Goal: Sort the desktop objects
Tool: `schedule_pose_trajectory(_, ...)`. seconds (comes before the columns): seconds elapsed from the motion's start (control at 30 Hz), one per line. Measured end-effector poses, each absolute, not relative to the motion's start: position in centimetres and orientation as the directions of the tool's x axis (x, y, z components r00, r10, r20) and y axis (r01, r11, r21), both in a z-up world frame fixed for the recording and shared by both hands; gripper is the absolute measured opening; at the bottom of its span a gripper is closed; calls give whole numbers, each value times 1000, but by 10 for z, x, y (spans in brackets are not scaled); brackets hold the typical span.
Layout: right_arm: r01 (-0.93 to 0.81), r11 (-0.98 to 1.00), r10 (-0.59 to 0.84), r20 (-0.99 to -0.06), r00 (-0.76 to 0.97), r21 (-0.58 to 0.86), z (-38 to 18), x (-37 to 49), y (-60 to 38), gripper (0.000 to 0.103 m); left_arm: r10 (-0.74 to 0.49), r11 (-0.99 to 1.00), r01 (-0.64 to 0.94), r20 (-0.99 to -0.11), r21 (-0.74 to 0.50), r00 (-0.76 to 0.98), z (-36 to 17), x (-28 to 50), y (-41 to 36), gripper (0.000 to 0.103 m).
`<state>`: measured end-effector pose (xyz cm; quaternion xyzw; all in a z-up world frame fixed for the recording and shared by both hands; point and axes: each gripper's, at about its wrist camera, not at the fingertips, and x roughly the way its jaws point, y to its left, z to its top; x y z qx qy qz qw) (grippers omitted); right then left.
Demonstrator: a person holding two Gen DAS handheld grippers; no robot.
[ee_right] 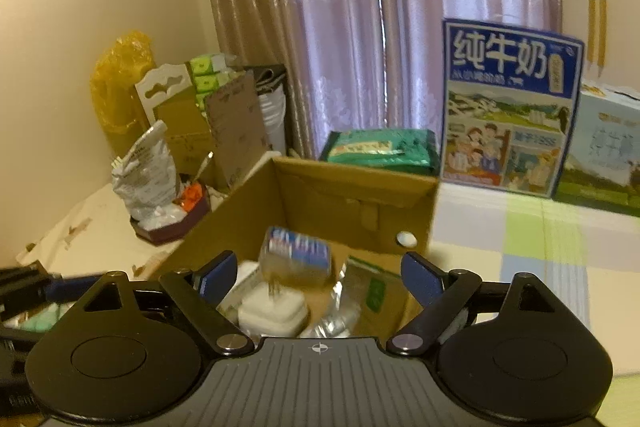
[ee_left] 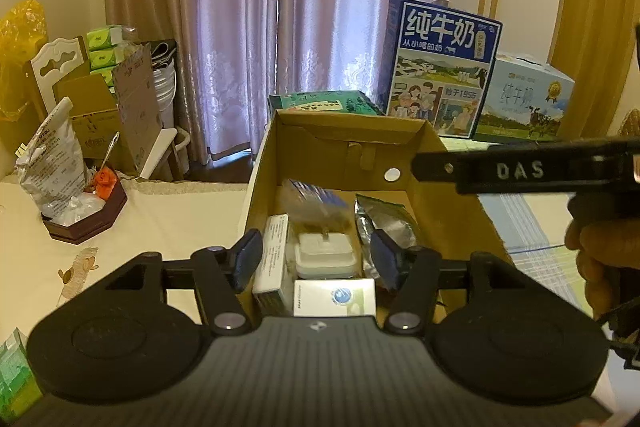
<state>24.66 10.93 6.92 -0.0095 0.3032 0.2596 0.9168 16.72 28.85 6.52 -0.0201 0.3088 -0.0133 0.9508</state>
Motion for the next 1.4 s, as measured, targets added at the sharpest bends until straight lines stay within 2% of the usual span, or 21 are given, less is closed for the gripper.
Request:
schedule_pose_trajectory(0.23, -426, 888, 442, -578, 685, 174, 67, 217, 74, 95, -35, 999, 8, -590, -48, 807, 70, 149, 280, 65)
schedule_pose_trajectory(0.33, -410, 893, 435, -581, 688, 184, 71, 200, 61, 101, -33, 999, 2, -592, -54, 805, 72, 139, 276, 76)
schedule_pose_trajectory(0.4, -400, 897, 430, -589, 685, 190, 74, 188, 55, 101, -24, 999, -5, -588, -48, 808, 74, 130, 272, 89)
schedule_pose_trajectory(0.53, -391, 901, 419, -617, 666, 189, 77, 161, 46, 101, -5, 998, -32, -568, -54, 823, 80, 108, 269, 101)
schedule_pose_trajectory(0.8, -371, 903, 413, -677, 609, 217, 72, 101, 36, 101, 70, 992, -116, -559, -47, 827, 85, 51, 267, 102)
schedule_pose_trajectory(0.97, -388, 896, 416, -710, 568, 215, 67, 68, 36, 101, 93, 985, -162, -615, -56, 783, 86, 23, 260, 102)
schedule_pose_trajectory(1.1, -396, 898, 401, -724, 561, 191, 65, 47, 34, 101, 63, 978, -181, -669, -108, 741, 83, 7, 253, 102)
schedule_pose_trajectory(1.2, -402, 896, 403, -726, 557, 189, 64, 34, 30, 101, 71, 977, -192, -702, -94, 708, 80, -3, 243, 102)
schedule_pose_trajectory(1.4, -392, 898, 402, -734, 547, 199, 63, 25, 24, 101, 80, 976, -199, -719, -83, 690, 78, -17, 230, 102)
